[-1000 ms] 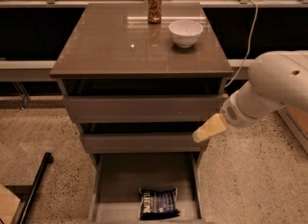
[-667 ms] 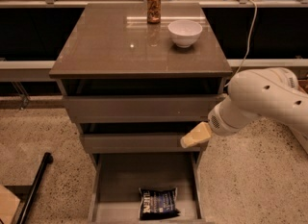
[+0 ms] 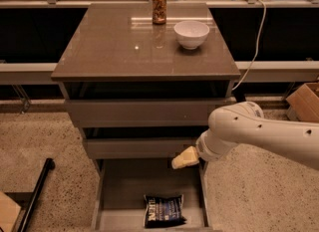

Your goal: Pick blue chip bag from bottom drawer and place on counter

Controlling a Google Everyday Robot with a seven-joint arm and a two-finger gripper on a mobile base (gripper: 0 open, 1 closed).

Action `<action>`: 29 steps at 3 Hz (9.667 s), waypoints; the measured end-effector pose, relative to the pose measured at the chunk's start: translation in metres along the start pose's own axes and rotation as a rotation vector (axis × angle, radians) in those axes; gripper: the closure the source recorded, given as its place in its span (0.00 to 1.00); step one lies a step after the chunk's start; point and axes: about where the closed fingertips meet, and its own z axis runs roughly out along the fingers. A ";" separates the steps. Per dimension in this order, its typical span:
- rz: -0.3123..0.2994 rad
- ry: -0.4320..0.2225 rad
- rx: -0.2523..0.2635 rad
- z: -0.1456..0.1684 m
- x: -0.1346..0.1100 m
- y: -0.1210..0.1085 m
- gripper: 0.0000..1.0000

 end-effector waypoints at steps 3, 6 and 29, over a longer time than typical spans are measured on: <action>0.134 0.071 -0.061 0.084 -0.020 0.008 0.00; 0.277 0.172 -0.093 0.203 -0.017 0.014 0.00; -0.215 -0.850 -0.045 -0.352 -0.126 0.068 0.91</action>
Offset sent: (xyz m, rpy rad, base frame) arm 0.0306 0.0355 -0.0766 0.1077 0.1365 -0.1432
